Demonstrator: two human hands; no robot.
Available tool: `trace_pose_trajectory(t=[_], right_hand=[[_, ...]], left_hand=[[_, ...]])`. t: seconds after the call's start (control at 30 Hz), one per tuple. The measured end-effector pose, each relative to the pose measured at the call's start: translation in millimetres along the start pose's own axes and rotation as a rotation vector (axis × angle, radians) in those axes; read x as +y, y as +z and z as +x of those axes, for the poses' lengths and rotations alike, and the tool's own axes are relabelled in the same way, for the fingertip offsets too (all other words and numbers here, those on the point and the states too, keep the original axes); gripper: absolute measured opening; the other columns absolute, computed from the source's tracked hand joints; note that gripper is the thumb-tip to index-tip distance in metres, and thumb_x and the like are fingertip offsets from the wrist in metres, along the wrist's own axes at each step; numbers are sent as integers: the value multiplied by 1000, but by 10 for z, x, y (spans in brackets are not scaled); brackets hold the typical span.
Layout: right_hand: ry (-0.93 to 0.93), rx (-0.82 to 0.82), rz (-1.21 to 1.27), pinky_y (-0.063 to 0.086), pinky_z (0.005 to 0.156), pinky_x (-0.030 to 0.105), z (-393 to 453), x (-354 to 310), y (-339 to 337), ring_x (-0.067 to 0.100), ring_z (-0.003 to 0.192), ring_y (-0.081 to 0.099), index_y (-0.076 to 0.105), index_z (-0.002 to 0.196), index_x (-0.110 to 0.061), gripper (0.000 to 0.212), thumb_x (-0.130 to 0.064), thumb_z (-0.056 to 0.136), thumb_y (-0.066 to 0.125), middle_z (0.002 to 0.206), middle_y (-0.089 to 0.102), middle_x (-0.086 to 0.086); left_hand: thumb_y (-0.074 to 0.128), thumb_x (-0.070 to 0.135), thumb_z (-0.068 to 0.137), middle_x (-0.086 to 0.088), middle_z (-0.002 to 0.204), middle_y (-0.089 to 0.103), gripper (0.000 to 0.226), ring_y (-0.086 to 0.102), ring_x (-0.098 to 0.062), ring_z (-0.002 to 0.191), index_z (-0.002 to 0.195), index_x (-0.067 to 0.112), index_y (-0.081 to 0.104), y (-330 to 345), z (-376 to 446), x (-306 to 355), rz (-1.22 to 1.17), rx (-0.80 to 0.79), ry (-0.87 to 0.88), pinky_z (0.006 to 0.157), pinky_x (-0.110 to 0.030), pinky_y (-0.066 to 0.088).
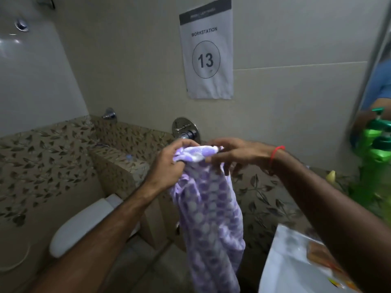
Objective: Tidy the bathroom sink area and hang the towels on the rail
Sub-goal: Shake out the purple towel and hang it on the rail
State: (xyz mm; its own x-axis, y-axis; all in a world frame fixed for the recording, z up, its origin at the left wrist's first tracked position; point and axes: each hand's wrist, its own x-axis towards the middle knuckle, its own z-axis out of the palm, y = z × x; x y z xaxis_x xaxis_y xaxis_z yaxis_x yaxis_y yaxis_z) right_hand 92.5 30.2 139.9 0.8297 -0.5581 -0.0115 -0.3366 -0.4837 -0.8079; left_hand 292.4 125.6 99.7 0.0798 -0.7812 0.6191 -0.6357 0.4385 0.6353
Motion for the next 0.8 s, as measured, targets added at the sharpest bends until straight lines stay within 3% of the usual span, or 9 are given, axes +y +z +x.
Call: trace_pose_trajectory(t=[0.13, 0.2, 0.3, 0.37, 0.43, 0.5, 0.57, 0.7, 0.8], right_hand=[[171, -111, -274, 55, 57, 32, -196, 158, -34, 18, 59, 58, 59, 98, -22, 53, -59, 67, 79, 72, 58, 4], [282, -110, -542, 57, 58, 26, -233, 270, -43, 22, 62, 61, 59, 97, -18, 52, -61, 72, 75, 77, 62, 4], [252, 64, -735, 53, 69, 25, -412, 385, -190, 29, 80, 64, 64, 93, -14, 38, -51, 84, 71, 85, 68, 6], [168, 232, -728, 41, 57, 14, -602, 330, -307, 24, 72, 54, 58, 76, -18, 36, -51, 84, 70, 71, 60, 0], [51, 343, -555, 40, 60, 14, -761, 213, -388, 17, 72, 54, 65, 85, -19, 28, -47, 85, 71, 76, 66, 2], [-85, 386, -166, 49, 69, 22, -933, 68, -400, 10, 81, 61, 69, 106, -16, 25, -33, 89, 71, 90, 71, 2], [-176, 448, 121, 55, 70, 29, -1107, -65, -396, 10, 88, 65, 64, 114, -6, 29, -22, 91, 69, 98, 70, 3], [-337, 662, 365, 49, 72, 42, -1358, -274, -352, 22, 89, 57, 50, 109, 11, 33, -7, 89, 69, 97, 60, 13], [-470, 783, 390, 51, 70, 30, -1555, -401, -336, 15, 81, 57, 55, 94, -4, 15, -1, 88, 68, 87, 62, 4]], left_hand=[[35, -16, 68, 19, 95, 76, 53, 70, 4, 90, 95, 19, 65, -246, 156, 169, -145, 96, 123, 80, -11, 51], [34, -12, 68, 21, 86, 73, 53, 66, 9, 82, 90, 27, 62, -378, 268, 218, -104, 183, 121, 76, -8, 49], [38, -9, 72, 15, 83, 64, 49, 59, 7, 77, 86, 33, 60, -586, 388, 175, -34, 335, 56, 74, -16, 47], [40, -5, 74, 13, 85, 62, 43, 57, 2, 77, 87, 31, 60, -675, 400, 160, -33, 394, 13, 76, -19, 46], [44, -1, 76, 16, 87, 62, 38, 58, 4, 79, 90, 32, 59, -753, 423, 225, -6, 436, 2, 78, -17, 46], [51, 4, 79, 19, 87, 65, 35, 58, 11, 78, 91, 36, 59, -870, 459, 331, 24, 487, 21, 76, -13, 47], [59, 11, 80, 23, 84, 69, 32, 60, 15, 75, 93, 40, 58, -1004, 484, 439, 70, 513, 49, 71, -9, 48], [64, 12, 83, 25, 80, 72, 32, 64, 6, 72, 99, 40, 58, -1107, 494, 622, 39, 505, 113, 69, -17, 53], [65, 14, 84, 23, 81, 74, 29, 64, 6, 69, 101, 37, 59, -961, 525, 716, -59, 500, 159, 66, -16, 53]])
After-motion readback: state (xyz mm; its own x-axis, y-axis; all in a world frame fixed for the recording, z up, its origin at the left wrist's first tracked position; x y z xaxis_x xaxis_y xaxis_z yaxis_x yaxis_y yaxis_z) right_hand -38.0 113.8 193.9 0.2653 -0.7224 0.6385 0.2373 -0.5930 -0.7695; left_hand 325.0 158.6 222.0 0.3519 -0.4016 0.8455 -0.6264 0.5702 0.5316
